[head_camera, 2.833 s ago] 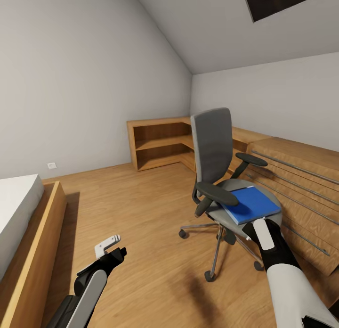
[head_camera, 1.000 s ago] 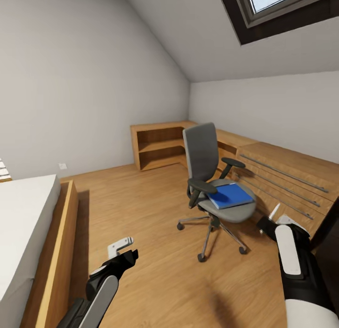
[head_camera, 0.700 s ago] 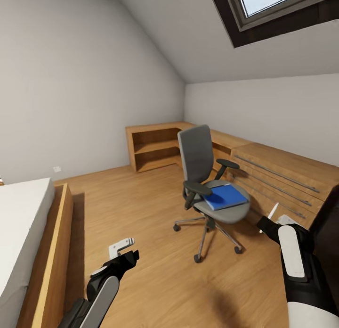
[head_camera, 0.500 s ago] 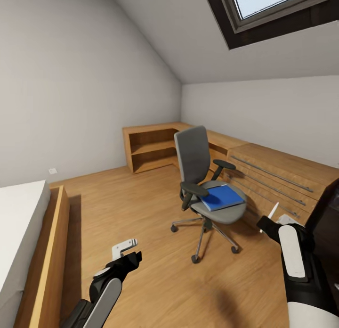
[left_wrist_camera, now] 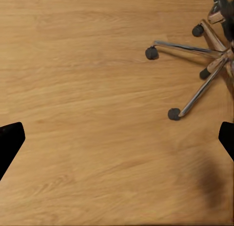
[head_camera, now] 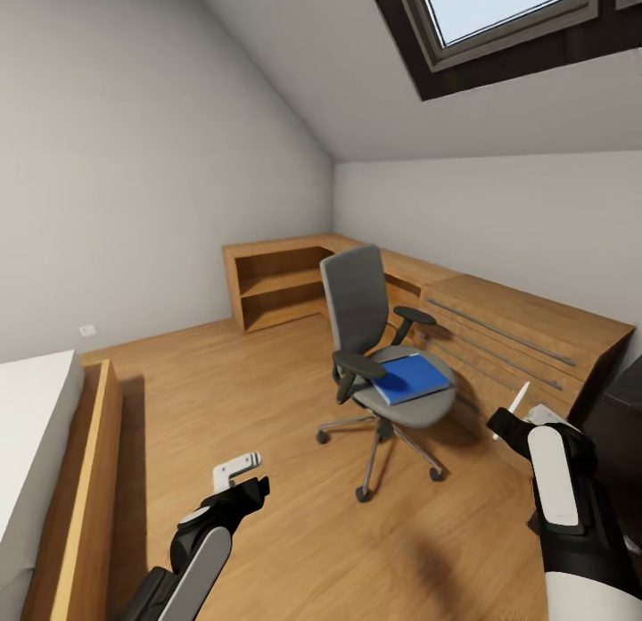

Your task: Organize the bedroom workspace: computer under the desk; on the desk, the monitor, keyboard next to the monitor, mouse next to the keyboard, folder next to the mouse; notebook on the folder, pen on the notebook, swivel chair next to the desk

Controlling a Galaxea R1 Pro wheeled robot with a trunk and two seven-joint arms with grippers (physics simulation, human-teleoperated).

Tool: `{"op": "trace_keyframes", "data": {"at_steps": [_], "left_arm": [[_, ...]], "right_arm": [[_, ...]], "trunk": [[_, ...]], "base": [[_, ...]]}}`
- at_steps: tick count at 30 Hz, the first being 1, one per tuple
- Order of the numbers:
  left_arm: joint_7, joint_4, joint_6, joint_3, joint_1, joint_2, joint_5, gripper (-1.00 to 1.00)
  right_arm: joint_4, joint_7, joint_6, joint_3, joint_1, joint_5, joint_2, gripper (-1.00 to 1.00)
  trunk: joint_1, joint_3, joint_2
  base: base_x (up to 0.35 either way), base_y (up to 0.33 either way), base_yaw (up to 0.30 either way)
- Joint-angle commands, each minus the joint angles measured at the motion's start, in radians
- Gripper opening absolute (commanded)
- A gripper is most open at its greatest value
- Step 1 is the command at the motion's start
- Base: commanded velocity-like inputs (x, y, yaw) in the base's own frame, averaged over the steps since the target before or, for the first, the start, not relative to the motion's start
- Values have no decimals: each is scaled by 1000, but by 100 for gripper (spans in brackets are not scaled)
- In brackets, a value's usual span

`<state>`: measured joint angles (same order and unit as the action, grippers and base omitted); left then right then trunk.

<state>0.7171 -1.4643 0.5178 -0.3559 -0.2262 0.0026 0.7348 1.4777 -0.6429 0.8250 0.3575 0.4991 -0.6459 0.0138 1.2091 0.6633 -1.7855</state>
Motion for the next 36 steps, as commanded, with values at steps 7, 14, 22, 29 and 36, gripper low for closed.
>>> {"op": "trace_keyframes", "data": {"at_steps": [7,14,22,29,36], "left_arm": [[11,2,2,-20,-1,-1,9,100],[11,14,2,-24,-1,-1,10,100],[13,22,1,-31,-1,-2,9,100],[13,23,1,-42,-1,-2,9,100],[12,24,-1,-61,-1,-2,9,100]], "right_arm": [[1,-11,3,1,1,-11,2,-100],[4,-11,3,1,1,-10,3,-100],[11,-11,3,3,1,-9,5,-100],[13,-11,3,4,1,-8,5,-100],[3,-4,2,81,1,-12,15,-100]], "trunk": [[-27,-21,49],[-54,-43,98],[-85,-68,154],[-100,-81,182],[-100,-81,182]], "base": [[0,0,-252],[45,0,-262],[261,0,-263],[320,0,-264],[203,0,-208]]}}
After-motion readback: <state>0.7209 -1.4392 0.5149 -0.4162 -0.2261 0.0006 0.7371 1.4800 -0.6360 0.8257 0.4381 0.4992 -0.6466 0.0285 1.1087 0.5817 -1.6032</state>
